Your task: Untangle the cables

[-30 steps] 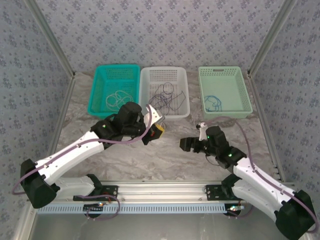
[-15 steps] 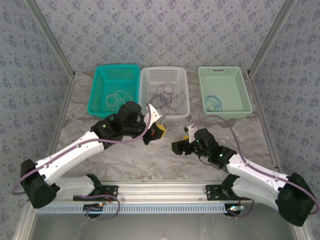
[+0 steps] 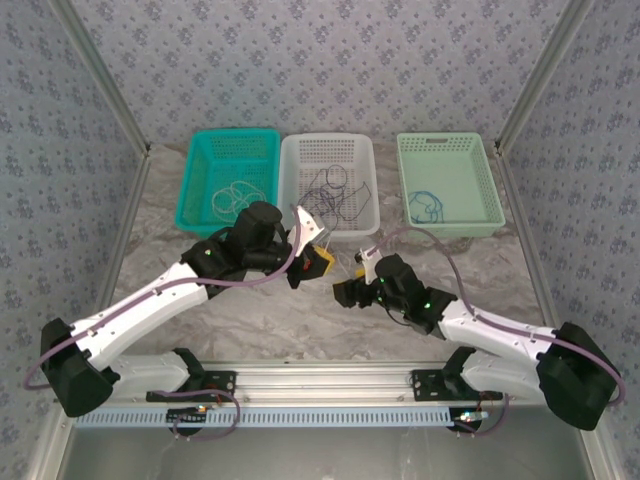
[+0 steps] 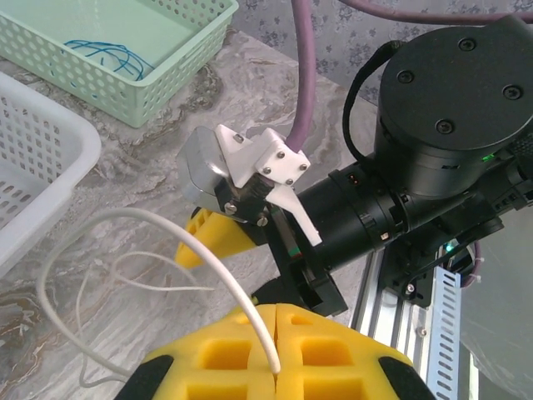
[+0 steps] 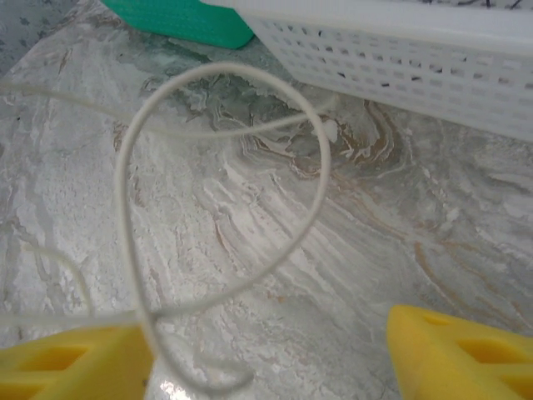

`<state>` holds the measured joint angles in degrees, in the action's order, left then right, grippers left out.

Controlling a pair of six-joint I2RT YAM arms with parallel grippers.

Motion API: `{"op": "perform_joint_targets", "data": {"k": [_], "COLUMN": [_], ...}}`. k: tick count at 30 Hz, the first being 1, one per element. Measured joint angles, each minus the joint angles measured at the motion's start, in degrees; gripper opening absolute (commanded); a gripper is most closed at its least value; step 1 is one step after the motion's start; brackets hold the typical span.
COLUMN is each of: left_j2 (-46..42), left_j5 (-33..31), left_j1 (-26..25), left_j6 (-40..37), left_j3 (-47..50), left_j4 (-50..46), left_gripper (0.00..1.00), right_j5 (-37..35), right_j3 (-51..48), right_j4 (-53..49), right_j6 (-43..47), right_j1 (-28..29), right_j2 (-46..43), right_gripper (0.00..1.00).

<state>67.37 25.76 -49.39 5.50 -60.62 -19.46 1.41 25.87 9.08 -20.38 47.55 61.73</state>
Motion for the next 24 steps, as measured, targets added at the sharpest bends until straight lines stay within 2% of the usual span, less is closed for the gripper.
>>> {"op": "perform_joint_targets", "data": {"k": [5, 13, 19, 24], "left_j2": [-1.5, -2.5, -3.3, -4.4], "left_j5": [0.2, -0.3, -1.2, -1.6], "left_j1": [0.0, 1.0, 1.8, 2.2], "left_j6": [0.2, -0.1, -1.6, -4.3], "left_j3": [0.0, 0.0, 0.7, 3.2], "left_j4": [0.2, 0.2, 0.4, 0.7], "left_gripper": [0.00, 0.00, 0.00, 0.01], "right_j5": [0.3, 2.3, 6.5, 13.2], "right_j3": [2.2, 2.7, 3.7, 5.4], "right_j4": [1.0, 0.0, -3.3, -6.8], "right_j6": [0.3, -1.9, -3.3, -5.0], "right_j1": [-0.2, -0.6, -2.3, -6.1], "right_j2": [3.3, 3.7, 2.6, -0.3], "right_gripper": [0.32, 0.01, 0.00, 0.00]}}
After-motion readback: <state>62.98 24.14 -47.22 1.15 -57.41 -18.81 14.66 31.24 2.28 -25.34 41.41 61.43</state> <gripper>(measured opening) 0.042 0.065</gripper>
